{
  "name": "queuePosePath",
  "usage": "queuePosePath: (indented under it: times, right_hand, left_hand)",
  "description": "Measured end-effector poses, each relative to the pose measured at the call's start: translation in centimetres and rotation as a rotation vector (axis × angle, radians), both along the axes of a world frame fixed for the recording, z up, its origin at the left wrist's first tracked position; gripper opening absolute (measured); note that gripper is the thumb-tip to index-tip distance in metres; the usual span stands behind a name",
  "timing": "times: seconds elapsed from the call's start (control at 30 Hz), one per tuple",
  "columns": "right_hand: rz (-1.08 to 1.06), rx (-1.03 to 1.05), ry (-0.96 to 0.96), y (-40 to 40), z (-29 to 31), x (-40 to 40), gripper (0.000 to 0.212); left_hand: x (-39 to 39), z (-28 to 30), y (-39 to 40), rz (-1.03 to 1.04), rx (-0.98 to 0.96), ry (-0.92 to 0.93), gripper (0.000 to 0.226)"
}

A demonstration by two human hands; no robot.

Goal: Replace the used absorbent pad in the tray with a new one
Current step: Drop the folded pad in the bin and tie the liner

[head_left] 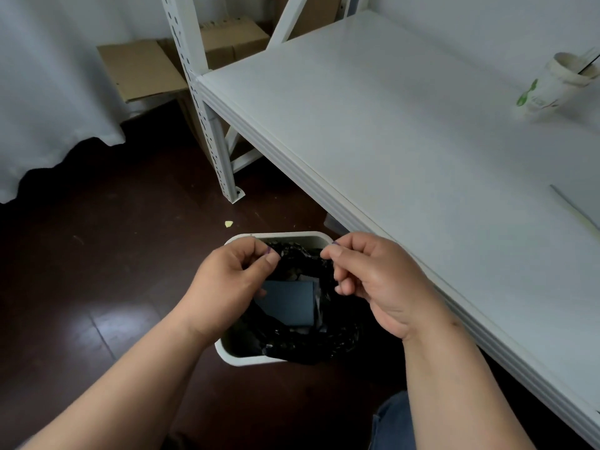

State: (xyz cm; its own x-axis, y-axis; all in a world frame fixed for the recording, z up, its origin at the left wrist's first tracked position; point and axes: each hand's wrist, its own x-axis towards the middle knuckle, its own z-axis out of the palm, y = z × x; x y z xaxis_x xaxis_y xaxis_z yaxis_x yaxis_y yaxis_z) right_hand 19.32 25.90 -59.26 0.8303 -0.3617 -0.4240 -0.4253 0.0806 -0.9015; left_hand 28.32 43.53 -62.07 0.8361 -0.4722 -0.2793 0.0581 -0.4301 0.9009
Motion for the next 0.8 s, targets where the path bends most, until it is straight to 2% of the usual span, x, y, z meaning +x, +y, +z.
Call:
queuePosePath:
  times: [0.07,0.17,0.3,0.37,0.47,0.57,0.63,0.7,0.8]
  right_hand:
    - [-0.01,0.094,-0.061,-0.2,0.8,-0.2,0.014]
    - [-0.014,0.14,-0.161,-0.5,2.1,-0.3,0.012]
    - [-0.026,0.052,-0.282,-0.7,3.9,-0.6,0.011]
    - [0.021,-0.046,-0.318,-0.1,4.4,-0.5,0.012]
    - [0.138,-0.206,-0.364,1.7,4.6,0.1,0.015]
    - [0.163,0.037,-0.483,2.8,4.6,0.6,0.018]
    - [0.132,0.215,-0.497,2.6,4.2,0.7,0.021]
    - [0.152,0.178,-0.436,2.2,3.2,0.9,0.031]
    - [0.305,-0.144,-0.207,2.2,2.0,1.1,0.053]
  left_hand:
    - [0.1,1.5,0.1,-0.03,0.055,-0.001,0.016]
    - [0.7,4.3,0.3,-0.029,0.155,-0.113,0.016]
    - [1.0,8.1,0.8,-0.065,0.262,-0.277,0.017]
    - [1.0,9.3,0.9,-0.177,0.285,-0.241,0.017]
    - [1.0,10.2,0.6,-0.364,0.168,-0.047,0.012]
    - [1.2,9.9,0.7,-0.339,-0.087,0.104,0.017]
    - [1.3,9.9,0.8,-0.267,-0.19,0.113,0.015]
    - [1.1,10.1,0.5,-0.207,-0.176,-0.01,0.01]
    - [0.8,10.5,-0.5,-0.169,0.051,-0.348,0.008]
